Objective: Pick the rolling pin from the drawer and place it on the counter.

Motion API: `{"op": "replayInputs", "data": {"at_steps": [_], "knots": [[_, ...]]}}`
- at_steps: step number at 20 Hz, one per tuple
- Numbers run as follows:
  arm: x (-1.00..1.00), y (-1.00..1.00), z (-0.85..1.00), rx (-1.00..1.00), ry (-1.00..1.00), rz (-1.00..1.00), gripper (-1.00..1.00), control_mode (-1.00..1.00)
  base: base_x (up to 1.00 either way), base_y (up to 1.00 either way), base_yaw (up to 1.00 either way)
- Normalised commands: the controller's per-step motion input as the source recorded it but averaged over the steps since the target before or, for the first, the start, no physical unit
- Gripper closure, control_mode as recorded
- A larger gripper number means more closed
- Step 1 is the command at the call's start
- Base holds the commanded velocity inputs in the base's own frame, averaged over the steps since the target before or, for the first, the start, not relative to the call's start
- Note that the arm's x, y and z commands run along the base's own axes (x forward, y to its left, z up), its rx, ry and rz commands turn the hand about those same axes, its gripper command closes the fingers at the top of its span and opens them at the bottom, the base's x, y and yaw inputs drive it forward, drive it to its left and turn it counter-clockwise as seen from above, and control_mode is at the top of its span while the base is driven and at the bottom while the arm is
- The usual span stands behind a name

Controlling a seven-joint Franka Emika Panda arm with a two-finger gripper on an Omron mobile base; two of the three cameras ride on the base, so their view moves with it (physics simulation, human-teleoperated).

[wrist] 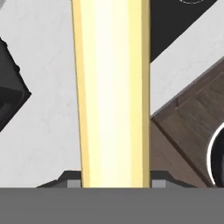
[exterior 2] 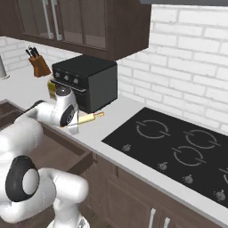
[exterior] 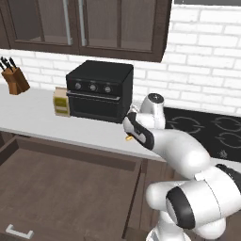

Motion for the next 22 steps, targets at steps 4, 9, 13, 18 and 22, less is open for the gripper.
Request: {"op": "replayInputs", "data": {"at_steps": [4, 9, 13, 18, 22], "knots": [[1.00, -0.30, -0.45, 0.00, 0.04, 0.00, 1.00, -1.00, 0.00, 0.00, 0.00], [1.00, 0.06, -0.56, -0.15, 0.09, 0.00, -1.00, -1.00, 0.00, 0.00, 0.00], [0.42, 0.07, 0.03, -0.11, 0.12, 0.00, -1.00, -1.00, 0.00, 0.00, 0.00], [-0.85, -0.01, 0.97, 0.00, -0.13, -0.02, -1.00, -1.00, 0.00, 0.00, 0.00], [-1.00, -0.21, 1.00, 0.03, -0.17, -0.05, -1.00, -1.00, 0.00, 0.00, 0.00]]}}
